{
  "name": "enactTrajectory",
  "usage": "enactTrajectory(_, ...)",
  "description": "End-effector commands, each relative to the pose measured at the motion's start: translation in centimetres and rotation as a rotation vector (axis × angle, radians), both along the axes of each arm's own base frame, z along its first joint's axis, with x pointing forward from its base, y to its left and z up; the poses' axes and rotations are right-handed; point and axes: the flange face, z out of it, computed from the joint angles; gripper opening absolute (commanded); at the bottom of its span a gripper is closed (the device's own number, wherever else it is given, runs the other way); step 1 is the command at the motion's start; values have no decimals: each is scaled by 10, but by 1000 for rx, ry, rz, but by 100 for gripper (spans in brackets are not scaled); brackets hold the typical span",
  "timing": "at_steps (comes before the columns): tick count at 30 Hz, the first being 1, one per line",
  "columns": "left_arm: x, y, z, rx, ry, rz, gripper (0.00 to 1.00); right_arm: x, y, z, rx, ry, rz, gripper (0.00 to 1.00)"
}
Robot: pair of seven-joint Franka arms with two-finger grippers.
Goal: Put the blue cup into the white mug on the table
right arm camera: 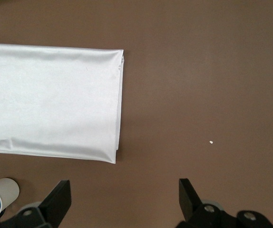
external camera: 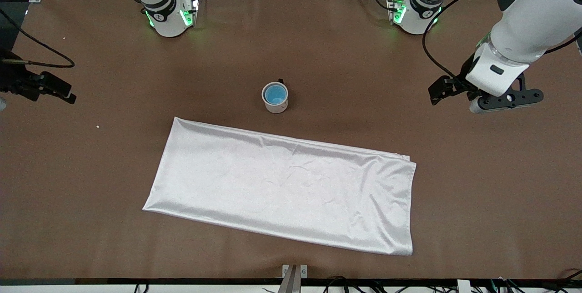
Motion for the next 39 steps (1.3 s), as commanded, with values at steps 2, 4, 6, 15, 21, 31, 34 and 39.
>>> enactTrajectory(2,5,11,6,-18,-13,-53,100,0,0,2,-9,4,4,100)
enactTrajectory(4,9,18,10,-19,-22,-42,100,0,0,2,-7,6,4,100)
enactTrajectory(6,10,16,8,-21,-19,-48,100,0,0,2,-7,6,2,100)
enactTrajectory(15,10,22,16,-13,-22,-58,100,1,1,-1,-7,10,4,100)
enactTrajectory(21,11,23,22,-10,-12,-76,100,1,1,-1,-7,10,4,100)
enactTrajectory(31,10,23,20,-8,-1,-76,100,2,11,-4,-2,16,25,100)
enactTrajectory(34,10,24,20,-8,-1,-74,100,1,18,-4,-2,18,31,100)
enactTrajectory(39,11,27,20,-8,0,-70,100,2,24,-6,-2,22,42,100)
